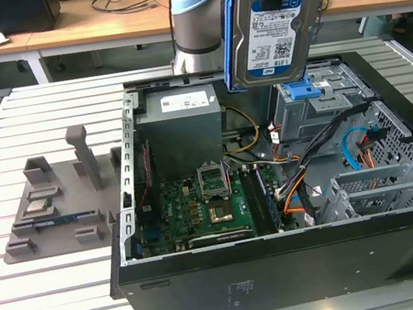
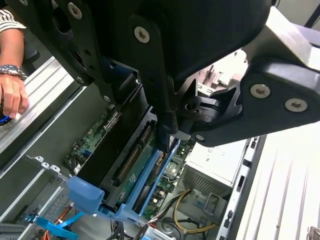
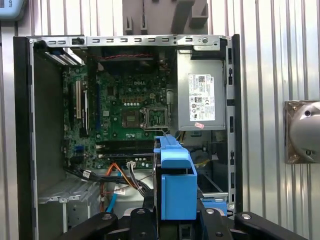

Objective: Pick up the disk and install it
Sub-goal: 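Pick up the disk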

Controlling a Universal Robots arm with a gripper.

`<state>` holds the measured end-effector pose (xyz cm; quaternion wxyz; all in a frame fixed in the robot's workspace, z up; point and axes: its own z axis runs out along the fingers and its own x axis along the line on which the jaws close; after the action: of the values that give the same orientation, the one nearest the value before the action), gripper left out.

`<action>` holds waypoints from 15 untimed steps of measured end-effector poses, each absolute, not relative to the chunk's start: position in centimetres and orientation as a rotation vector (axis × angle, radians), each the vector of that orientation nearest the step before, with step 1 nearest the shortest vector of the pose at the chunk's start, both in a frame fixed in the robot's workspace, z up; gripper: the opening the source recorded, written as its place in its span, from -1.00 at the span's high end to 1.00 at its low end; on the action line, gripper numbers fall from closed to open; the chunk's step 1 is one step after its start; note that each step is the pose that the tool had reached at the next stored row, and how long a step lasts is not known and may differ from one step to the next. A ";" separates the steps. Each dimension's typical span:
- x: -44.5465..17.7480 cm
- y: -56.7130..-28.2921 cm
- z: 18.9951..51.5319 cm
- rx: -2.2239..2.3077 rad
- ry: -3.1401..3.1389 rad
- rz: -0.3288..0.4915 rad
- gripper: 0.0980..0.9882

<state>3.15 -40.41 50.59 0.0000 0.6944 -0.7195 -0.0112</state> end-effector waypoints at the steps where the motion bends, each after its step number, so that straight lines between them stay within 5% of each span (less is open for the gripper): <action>1: 3.1 -40.7 50.6 2.181 -2.260 -0.035 0.40; 15: 3.1 -44.5 50.6 2.181 -2.260 -0.035 0.40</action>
<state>3.15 -44.45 50.58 0.0001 0.6944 -0.7195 -0.0112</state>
